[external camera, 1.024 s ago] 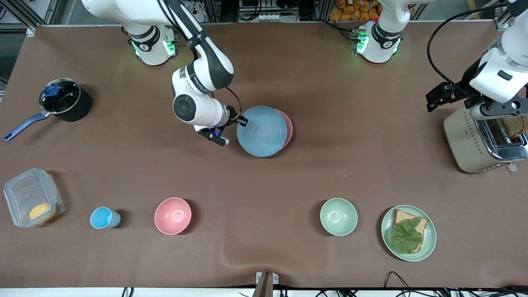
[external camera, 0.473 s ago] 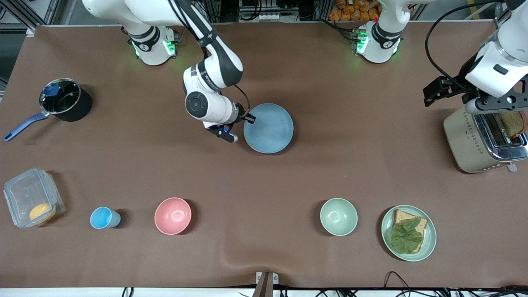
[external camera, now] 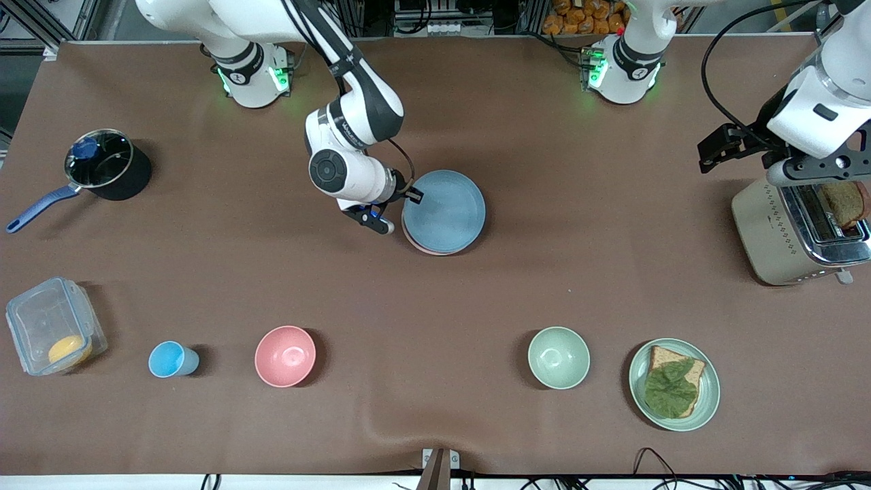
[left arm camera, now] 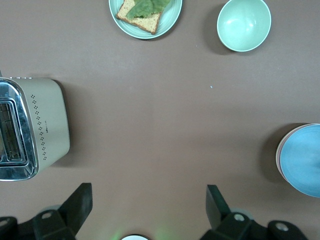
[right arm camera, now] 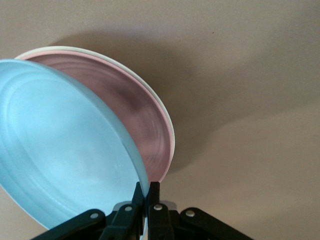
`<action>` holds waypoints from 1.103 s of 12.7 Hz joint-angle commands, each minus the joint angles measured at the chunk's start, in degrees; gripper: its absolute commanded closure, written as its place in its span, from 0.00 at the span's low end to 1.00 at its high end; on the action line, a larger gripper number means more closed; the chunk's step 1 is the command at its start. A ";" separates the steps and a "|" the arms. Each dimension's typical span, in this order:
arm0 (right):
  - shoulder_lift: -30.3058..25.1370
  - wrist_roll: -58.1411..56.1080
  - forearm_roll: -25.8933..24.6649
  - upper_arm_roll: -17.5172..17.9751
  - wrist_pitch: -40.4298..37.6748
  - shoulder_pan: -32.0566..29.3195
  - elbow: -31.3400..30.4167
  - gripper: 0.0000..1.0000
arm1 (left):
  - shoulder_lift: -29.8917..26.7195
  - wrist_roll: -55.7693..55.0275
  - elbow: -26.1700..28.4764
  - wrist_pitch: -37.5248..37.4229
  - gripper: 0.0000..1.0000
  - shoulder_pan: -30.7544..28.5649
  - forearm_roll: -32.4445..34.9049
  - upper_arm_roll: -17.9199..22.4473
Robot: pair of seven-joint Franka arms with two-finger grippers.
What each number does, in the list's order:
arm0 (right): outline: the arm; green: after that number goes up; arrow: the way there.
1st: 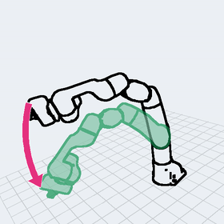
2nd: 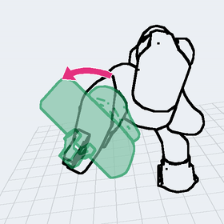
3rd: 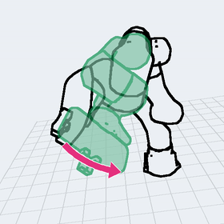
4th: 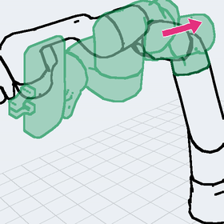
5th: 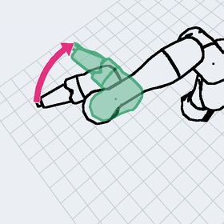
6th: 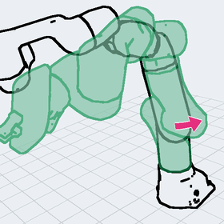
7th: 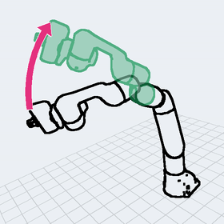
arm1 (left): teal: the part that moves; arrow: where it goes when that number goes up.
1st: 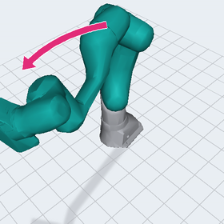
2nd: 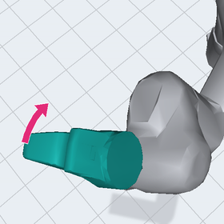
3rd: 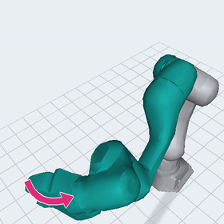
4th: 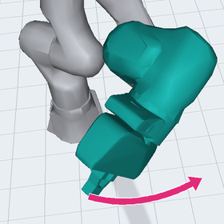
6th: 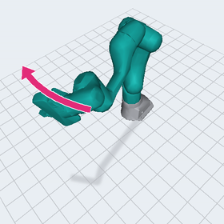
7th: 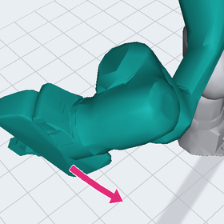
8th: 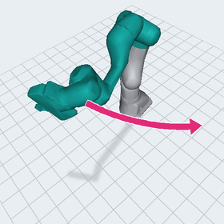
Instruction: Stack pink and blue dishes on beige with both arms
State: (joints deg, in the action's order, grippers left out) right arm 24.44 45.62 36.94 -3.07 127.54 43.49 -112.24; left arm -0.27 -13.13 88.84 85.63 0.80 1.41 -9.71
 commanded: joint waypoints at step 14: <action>-3.52 -14.65 -13.10 -19.32 -24.97 -7.02 11.34 0.00 | -0.52 1.17 0.02 -1.08 0.00 0.35 -2.90 0.92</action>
State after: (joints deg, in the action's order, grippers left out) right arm 21.84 35.46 27.47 -19.00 103.20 36.04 -100.96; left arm -0.27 -13.13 88.90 85.30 1.29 0.02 -9.24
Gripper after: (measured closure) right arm 0.000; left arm 0.000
